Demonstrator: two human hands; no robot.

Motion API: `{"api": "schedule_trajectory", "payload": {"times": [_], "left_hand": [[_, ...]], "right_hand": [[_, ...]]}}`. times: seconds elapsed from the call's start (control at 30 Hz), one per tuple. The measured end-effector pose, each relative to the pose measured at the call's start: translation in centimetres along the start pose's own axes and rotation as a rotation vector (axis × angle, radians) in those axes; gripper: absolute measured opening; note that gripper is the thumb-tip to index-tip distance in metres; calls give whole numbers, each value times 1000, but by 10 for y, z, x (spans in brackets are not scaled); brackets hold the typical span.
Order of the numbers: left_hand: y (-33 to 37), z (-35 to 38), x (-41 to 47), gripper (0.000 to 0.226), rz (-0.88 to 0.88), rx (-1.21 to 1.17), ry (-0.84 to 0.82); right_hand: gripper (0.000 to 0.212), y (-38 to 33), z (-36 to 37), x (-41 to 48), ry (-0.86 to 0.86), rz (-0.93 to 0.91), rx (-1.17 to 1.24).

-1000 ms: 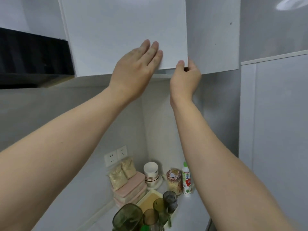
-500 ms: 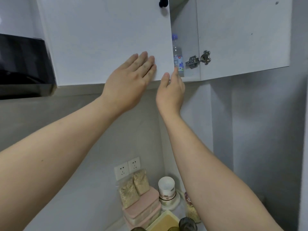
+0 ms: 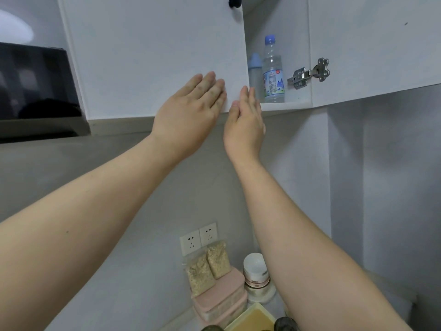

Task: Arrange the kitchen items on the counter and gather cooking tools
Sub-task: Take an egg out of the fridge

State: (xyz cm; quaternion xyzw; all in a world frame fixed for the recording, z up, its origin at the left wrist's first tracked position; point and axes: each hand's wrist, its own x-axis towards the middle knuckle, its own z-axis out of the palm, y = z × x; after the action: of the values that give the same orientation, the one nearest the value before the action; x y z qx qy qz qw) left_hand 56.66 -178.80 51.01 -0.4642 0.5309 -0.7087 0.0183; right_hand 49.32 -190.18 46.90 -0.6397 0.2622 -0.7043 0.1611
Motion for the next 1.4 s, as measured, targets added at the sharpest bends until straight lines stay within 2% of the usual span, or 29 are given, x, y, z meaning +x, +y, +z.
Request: {"api": "schedule_trajectory", "payload": {"times": [0.17, 0.23, 0.3, 0.47, 0.57, 0.67, 0.77, 0.87, 0.97, 1.1, 1.27, 1.4], "left_hand": [[4, -3, 0, 47, -53, -45, -29], [12, -8, 5, 49, -112, -89, -60], [21, -12, 12, 50, -134, -133, -68], [46, -10, 48, 49, 121, -249, 53], [65, -9, 87, 49, 310, -267, 48], [80, -7, 122, 45, 422, -249, 23], [87, -8, 144, 46, 450, -227, 36], [88, -3, 154, 45, 463, -213, 35], [84, 0, 158, 38, 465, -214, 18], [79, 1, 158, 35, 433, -224, -34], [76, 5, 152, 33, 432, -226, -44], [74, 3, 151, 45, 419, -270, -1]], "right_hand": [[47, 4, -3, 1, -35, -30, 32], [46, 9, -10, 3, -35, -21, 142], [46, 19, -21, 6, 68, 29, 292], [45, 65, -61, 32, 392, 455, 595], [43, 94, -90, 56, 497, 530, 637], [20, 118, -114, 80, 603, 554, 712], [34, 129, -130, 98, 646, 599, 809], [30, 134, -143, 114, 652, 645, 867], [14, 135, -153, 132, 645, 621, 889], [21, 141, -159, 151, 623, 570, 948], [14, 148, -155, 158, 607, 560, 959], [14, 157, -150, 152, 619, 482, 869]]}}
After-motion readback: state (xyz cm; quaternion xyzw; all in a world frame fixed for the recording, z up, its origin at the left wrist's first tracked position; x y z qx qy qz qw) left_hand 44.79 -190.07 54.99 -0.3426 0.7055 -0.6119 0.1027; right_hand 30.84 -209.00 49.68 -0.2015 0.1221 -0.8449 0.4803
